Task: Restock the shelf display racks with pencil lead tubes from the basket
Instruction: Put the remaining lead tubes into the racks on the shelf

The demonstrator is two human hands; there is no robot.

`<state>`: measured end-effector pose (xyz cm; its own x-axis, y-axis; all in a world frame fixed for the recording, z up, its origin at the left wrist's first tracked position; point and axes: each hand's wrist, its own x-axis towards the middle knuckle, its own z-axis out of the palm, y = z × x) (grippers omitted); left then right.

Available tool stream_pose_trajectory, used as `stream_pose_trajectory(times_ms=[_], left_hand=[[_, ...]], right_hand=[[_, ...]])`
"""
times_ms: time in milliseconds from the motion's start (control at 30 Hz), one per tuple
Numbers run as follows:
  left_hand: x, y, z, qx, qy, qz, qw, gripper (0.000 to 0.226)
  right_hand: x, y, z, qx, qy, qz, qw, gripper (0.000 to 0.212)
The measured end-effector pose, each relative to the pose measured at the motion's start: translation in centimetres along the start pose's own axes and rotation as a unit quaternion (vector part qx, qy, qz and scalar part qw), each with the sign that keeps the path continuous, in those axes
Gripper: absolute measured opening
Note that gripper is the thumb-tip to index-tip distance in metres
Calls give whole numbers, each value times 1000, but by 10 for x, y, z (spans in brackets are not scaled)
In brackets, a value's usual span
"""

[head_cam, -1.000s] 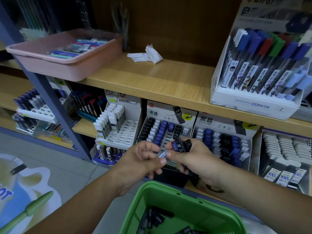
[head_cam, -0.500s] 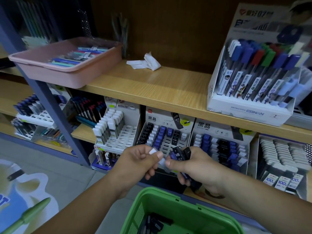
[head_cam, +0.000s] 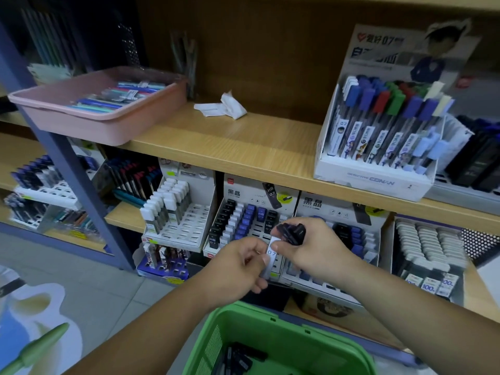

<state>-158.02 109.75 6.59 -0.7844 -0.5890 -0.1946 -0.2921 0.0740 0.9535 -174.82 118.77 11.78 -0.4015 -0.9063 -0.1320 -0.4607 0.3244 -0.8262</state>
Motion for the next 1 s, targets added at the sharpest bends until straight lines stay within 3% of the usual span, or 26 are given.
stream_pose_trajectory(times_ms=[100,200,300,467,667,1000], left_hand=[[13,-16,-1,71,45,9,996,11],[19,-39,-5,258,67,41,963,16],[24,-54,-7,315,59,63,945,24],[33,-63,0,384,80,102,914,13],[34,-73,1,423,98,104,895,17],[26,-78,-17,370,75,120,918,23]], right_hand=[[10,10,-8,-111,28,-17,993,9],[17,15,-15,-209,97,-22,973,17],[23,14,-15,-242,137,-27,960,23],[35,21,-13,-248,151,0,957,26],[52,27,-8,-247,164,46,954,31],[61,31,3,-386,166,-7,907,27]])
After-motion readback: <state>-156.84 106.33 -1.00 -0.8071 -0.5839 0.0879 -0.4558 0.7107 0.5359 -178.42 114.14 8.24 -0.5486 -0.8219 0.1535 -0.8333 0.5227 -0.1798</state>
